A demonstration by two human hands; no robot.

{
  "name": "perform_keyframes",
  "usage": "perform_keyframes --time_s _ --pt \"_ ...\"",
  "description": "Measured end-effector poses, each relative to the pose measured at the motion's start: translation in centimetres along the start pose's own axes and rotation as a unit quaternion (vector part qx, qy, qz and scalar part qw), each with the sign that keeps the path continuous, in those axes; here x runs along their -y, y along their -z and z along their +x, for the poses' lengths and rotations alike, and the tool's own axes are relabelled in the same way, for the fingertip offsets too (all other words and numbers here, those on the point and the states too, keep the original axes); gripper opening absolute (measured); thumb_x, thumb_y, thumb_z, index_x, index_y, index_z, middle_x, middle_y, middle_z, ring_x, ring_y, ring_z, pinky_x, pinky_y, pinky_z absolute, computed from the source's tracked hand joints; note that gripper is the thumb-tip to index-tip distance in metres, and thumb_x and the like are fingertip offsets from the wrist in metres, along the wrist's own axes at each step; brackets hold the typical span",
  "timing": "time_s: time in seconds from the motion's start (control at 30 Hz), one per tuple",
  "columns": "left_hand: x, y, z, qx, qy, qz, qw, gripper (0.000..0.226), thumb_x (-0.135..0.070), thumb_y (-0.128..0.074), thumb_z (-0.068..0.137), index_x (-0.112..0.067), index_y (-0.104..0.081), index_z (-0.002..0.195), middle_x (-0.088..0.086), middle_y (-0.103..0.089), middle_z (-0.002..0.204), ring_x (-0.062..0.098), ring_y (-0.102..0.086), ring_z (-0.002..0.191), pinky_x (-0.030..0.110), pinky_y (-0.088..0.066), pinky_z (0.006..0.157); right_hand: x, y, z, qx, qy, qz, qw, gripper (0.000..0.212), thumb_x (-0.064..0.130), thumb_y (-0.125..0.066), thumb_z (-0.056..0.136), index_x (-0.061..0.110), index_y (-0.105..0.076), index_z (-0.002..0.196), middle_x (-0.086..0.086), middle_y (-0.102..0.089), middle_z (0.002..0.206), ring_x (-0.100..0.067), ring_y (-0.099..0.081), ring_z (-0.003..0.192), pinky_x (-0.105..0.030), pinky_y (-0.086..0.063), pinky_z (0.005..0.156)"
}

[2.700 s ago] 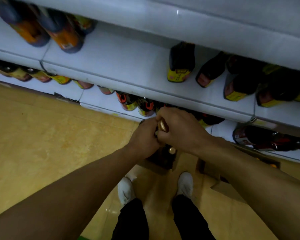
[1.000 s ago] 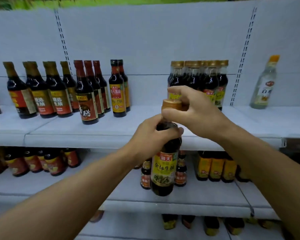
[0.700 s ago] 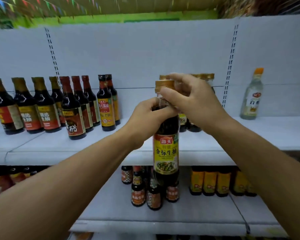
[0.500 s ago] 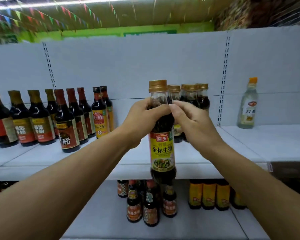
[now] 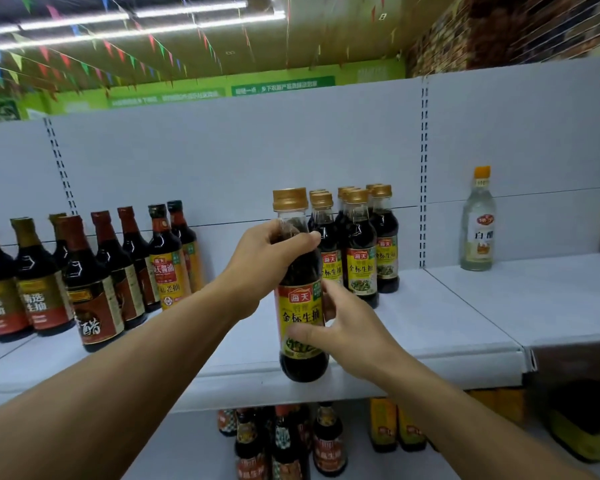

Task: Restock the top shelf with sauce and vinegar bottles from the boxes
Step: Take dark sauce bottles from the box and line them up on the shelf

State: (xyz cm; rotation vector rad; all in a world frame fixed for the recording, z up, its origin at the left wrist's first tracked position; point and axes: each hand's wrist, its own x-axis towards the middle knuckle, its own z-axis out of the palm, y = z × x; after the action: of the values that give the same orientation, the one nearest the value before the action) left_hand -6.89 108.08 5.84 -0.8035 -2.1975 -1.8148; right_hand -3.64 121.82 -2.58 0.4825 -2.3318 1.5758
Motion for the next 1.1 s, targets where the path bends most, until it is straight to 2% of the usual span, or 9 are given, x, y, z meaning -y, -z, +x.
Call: perform_keyframes --time_s 0.13,0.27,0.4,0.5,0.6,0.7,0.77,0.93,1.1 --pt "-0.2 -1.5 1.8 0.014 -0.015 -0.03 0.999 0.005 -0.025 -0.068 0.09 -0.02 -0.068 0.088 -0.009 -0.074 0.077 0.004 -0.071 0.072 0.014 -0.053 0.058 -0.3 1.9 0.8 -0.03 0.005 -0.006 1.0 0.047 0.03 -0.08 0.078 0.032 -0.057 0.119 0.018 -0.069 0.103 0.006 -0.063 0.094 -0.025 -0.052 0.087" --pt "0.1 -3.6 3.6 0.034 -0.011 -0.043 0.998 0.029 -0.034 -0.068 0.088 -0.017 -0.064 0.111 -0.003 -0.074 0.098 0.009 -0.072 0.088 0.026 -0.058 0.074 -0.9 4.7 1.6 -0.042 0.007 -0.011 0.999 0.045 0.027 -0.08 0.079 0.031 -0.059 0.118 0.018 -0.071 0.105 0.005 -0.064 0.098 -0.025 -0.052 0.088" --pt "1.6 -6.2 4.6 0.07 0.01 -0.06 0.996 0.032 -0.039 -0.061 0.094 -0.019 -0.06 0.118 0.0 -0.073 0.107 0.014 -0.071 0.097 0.034 -0.058 0.084 -2.2 7.9 2.4 -0.057 -0.008 -0.027 0.998 0.044 0.026 -0.08 0.079 0.031 -0.06 0.117 0.016 -0.071 0.106 -0.001 -0.066 0.1 -0.032 -0.053 0.092" --pt "3.0 -8.4 5.0 0.095 0.023 -0.052 0.994 0.03 -0.043 -0.052 0.097 -0.027 -0.059 0.121 -0.007 -0.073 0.108 0.007 -0.07 0.096 0.027 -0.056 0.078 -3.9 10.2 2.6 -0.067 -0.027 -0.044 0.996 0.042 0.025 -0.08 0.078 0.032 -0.061 0.115 0.016 -0.071 0.105 -0.001 -0.066 0.099 -0.036 -0.054 0.094" --pt "4.3 -10.4 4.9 0.117 0.063 -0.066 0.989 0.032 -0.049 -0.039 0.101 -0.032 -0.06 0.119 -0.012 -0.072 0.108 0.002 -0.069 0.096 0.024 -0.054 0.078 -5.8 12.1 2.9 -0.077 -0.049 -0.053 0.994 0.041 0.026 -0.081 0.078 0.035 -0.061 0.112 0.014 -0.071 0.103 -0.002 -0.066 0.098 -0.037 -0.054 0.094" --pt "5.7 -12.3 4.9 0.126 0.111 -0.104 0.98 0.039 -0.046 -0.027 0.105 -0.034 -0.064 0.105 -0.018 -0.075 0.094 -0.003 -0.069 0.09 0.023 -0.05 0.08 -7.7 14.0 3.7 -0.089 -0.065 -0.052 0.993 0.046 0.03 -0.082 0.074 0.033 -0.062 0.114 0.01 -0.072 0.104 -0.008 -0.068 0.1 -0.042 -0.054 0.093" --pt "6.8 -13.2 5.0 0.116 0.14 -0.109 0.977 0.042 -0.047 -0.024 0.105 -0.038 -0.064 0.094 -0.019 -0.074 0.088 -0.001 -0.067 0.094 0.031 -0.05 0.091 -8.8 14.9 4.3 -0.093 -0.08 -0.052 0.991 0.049 0.027 -0.082 0.075 0.029 -0.06 0.119 0.01 -0.071 0.106 -0.009 -0.067 0.101 -0.042 -0.054 0.094" --pt "10.4 -14.6 5.5 0.099 0.172 -0.049 0.979 0.027 -0.04 -0.035 0.103 -0.033 -0.061 0.103 -0.008 -0.063 0.115 0.009 -0.058 0.112 0.044 -0.049 0.1 -11.5 16.8 6.3 -0.097 -0.098 -0.054 0.989 0.052 0.024 -0.083 0.075 0.024 -0.059 0.122 0.008 -0.071 0.108 -0.011 -0.067 0.102 -0.043 -0.054 0.095" --pt "13.1 -14.9 6.2 0.08 0.169 0.026 0.982 0.02 -0.025 -0.045 0.1 -0.019 -0.062 0.107 0.002 -0.064 0.11 0.018 -0.062 0.103 0.038 -0.056 0.087 -13.1 17.3 8.3 -0.086 -0.106 -0.058 0.989 0.048 0.023 -0.083 0.075 0.025 -0.06 0.117 0.007 -0.072 0.106 -0.011 -0.068 0.101 -0.044 -0.054 0.095"
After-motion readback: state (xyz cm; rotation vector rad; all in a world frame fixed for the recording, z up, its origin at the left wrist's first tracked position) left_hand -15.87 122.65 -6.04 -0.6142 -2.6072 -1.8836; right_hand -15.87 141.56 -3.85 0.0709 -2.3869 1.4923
